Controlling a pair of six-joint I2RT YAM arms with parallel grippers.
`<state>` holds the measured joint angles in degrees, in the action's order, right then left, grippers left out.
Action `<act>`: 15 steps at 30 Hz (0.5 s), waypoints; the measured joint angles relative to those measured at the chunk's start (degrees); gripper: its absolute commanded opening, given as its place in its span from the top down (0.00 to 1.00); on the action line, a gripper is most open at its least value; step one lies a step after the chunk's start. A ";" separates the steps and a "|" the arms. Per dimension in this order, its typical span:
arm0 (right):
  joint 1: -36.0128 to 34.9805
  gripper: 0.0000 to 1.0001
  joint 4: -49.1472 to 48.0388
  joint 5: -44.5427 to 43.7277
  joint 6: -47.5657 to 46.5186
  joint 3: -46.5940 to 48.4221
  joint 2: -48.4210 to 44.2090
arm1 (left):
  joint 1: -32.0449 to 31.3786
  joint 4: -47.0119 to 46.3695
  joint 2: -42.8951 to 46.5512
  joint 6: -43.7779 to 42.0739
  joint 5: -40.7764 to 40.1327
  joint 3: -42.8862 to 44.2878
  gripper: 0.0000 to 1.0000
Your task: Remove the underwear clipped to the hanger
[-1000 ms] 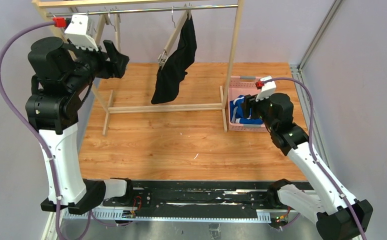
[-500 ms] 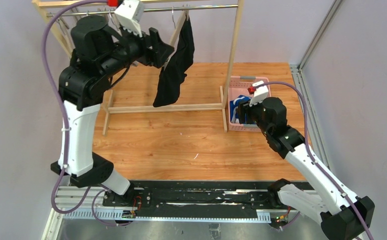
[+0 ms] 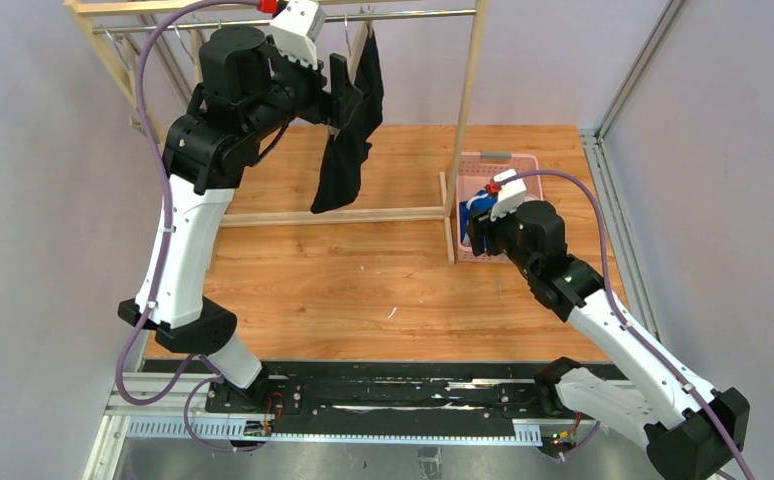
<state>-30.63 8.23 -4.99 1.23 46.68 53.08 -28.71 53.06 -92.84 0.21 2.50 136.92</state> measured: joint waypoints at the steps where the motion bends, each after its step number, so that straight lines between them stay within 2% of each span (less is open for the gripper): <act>1: -0.20 0.40 -0.02 0.00 0.00 -0.17 0.00 | 0.00 -0.74 0.00 -0.07 -0.44 -0.35 0.33; 8: -1.38 0.40 -0.02 -0.09 -0.07 -0.39 -0.04 | -0.02 -2.80 -1.03 -1.03 -3.10 -0.87 0.54; 15: -1.75 0.40 -0.28 -0.22 -0.22 -0.92 -1.14 | -0.04 -3.04 -2.84 -1.84 -5.51 -0.87 0.52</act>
<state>-32.38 7.94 -5.21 1.02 45.76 51.94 -28.75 50.02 -95.68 -1.63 -3.01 136.05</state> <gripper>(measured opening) 0.603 0.473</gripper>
